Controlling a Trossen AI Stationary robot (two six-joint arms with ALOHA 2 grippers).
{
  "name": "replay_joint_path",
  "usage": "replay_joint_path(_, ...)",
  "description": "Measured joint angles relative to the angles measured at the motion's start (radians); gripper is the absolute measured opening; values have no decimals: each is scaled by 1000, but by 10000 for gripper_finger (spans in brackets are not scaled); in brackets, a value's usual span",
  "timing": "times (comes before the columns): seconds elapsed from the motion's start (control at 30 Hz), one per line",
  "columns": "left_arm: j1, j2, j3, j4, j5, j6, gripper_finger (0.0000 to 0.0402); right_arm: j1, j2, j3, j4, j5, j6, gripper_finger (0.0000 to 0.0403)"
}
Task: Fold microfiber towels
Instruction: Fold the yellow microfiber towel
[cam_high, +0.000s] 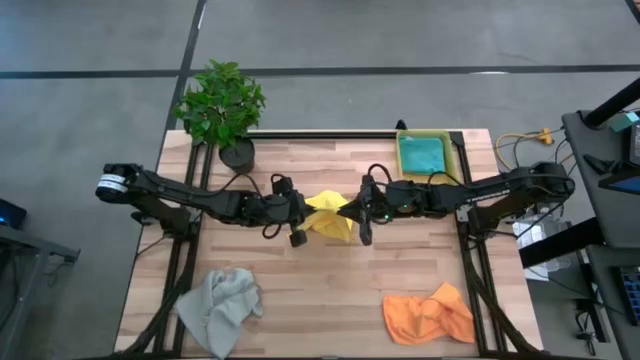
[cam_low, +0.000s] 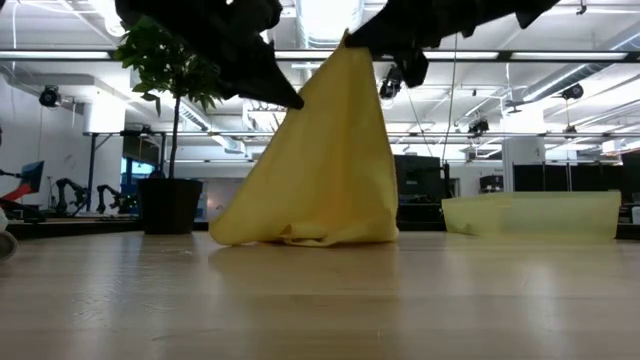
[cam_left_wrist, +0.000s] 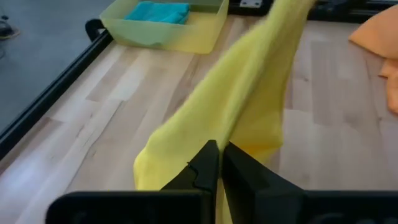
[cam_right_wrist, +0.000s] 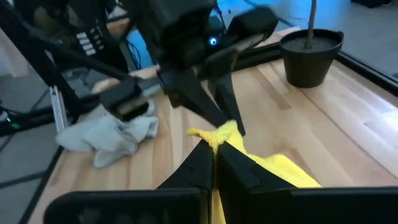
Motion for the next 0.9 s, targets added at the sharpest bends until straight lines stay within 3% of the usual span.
replay_joint_path(0.37,5,57,-16,13,19,-28,94,0,-76,0,4,-70,28,8)
replay_joint_path(0.63,35,58,-35,18,171,-29,98,-5,-83,0,0,-139,34,8)
replay_joint_path(0.9,47,75,-84,23,390,-21,98,-7,-112,0,-3,-168,34,8)
